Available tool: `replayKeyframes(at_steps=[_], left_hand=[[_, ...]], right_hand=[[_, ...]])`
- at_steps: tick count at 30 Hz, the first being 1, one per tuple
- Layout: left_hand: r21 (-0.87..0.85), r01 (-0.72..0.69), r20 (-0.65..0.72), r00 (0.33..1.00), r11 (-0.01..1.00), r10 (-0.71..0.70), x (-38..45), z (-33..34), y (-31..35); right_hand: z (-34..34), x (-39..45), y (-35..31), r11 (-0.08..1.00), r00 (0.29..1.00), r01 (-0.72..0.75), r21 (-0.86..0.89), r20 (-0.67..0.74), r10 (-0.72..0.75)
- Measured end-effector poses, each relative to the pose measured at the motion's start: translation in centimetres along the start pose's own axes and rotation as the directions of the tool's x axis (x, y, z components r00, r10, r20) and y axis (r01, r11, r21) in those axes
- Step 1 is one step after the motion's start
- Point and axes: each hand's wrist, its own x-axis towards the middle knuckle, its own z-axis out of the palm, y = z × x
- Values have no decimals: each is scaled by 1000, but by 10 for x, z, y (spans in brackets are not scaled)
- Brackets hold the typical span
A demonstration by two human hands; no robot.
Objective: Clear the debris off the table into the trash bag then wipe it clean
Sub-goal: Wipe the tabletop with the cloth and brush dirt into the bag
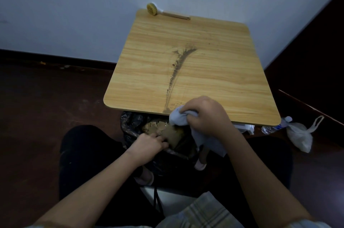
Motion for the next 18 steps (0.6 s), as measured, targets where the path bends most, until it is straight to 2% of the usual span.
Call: replayKeyframes(at_steps=[4,9,15,18], left_hand=[[-7,18,8,1000,1000,-18,4,-4,-3],[0,10,10,1000,1000,-10,7,-6,-5],[-8,16,12,1000,1000,-16,13,-5,-8],[-14,18,11,1000,1000,-18,16,-1,-9]], right_hand=[[-15,15,11,997,988,-73,13,-137,74],[-13,36,41,968,927,-250,16,-285,244],[0,60,78,902,812,-408,142,-396,430],[10,71,94,852,771,-487,192,-363,523]])
